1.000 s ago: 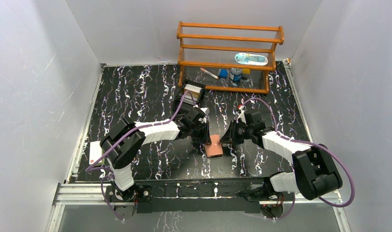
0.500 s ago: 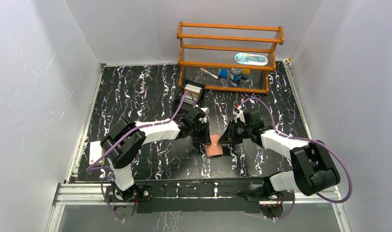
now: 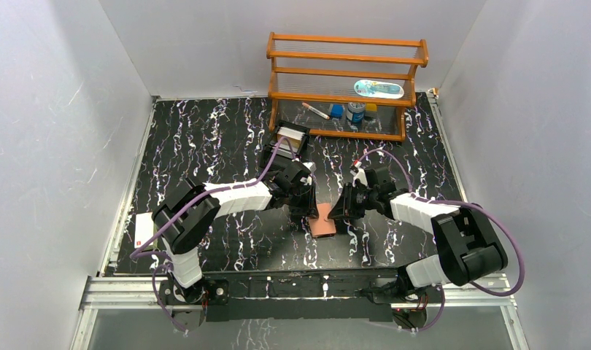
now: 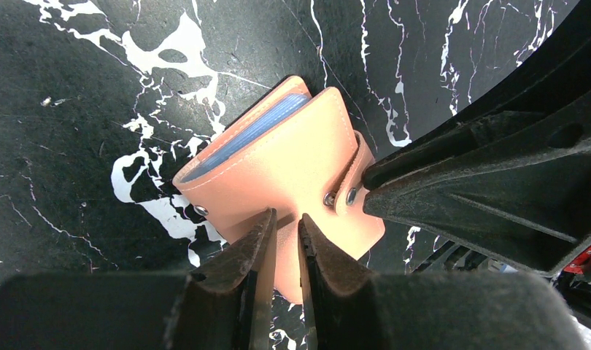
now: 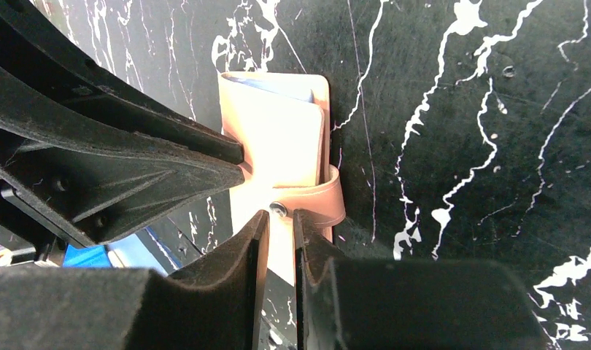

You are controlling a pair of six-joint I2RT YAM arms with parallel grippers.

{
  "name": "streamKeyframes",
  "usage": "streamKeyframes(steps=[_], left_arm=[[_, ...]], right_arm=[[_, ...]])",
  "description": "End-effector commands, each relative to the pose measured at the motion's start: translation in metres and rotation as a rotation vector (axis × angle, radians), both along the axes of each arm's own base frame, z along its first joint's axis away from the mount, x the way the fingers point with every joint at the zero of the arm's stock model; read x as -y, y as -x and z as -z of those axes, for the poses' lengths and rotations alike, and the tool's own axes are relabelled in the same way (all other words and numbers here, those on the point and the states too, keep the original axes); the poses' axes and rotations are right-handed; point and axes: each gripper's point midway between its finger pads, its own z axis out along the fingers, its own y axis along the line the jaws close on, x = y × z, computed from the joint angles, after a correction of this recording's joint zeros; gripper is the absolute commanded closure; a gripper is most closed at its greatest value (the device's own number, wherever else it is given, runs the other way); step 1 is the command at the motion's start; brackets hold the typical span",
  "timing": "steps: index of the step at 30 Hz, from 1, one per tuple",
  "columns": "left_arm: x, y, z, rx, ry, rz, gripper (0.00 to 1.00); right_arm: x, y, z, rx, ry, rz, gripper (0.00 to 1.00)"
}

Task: Put the credit cards into the card holder
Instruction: Close the card holder at the center of the board.

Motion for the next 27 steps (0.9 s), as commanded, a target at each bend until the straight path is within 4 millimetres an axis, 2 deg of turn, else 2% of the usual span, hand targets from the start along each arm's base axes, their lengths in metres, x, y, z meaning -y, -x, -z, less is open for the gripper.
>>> streamKeyframes(steps=[1,9,27], left_arm=[[-0.012,0.009,0.021,-0.038,-0.087,0.01,0.83],[-0.011,0.008,0.022,-0.042,-0.089,0.01,0.83],[-0.012,0.01,0.025,-0.054,-0.094,0.006,0.83]], right_arm=[[-0.007,-0.015,-0.016,0.067,-0.031,-0.036,0.75],[-0.008,-0.015,-0.016,0.061,-0.03,-0.041,0.75],[-0.008,-0.012,-0.002,0.03,0.063,-0.039,0.77]])
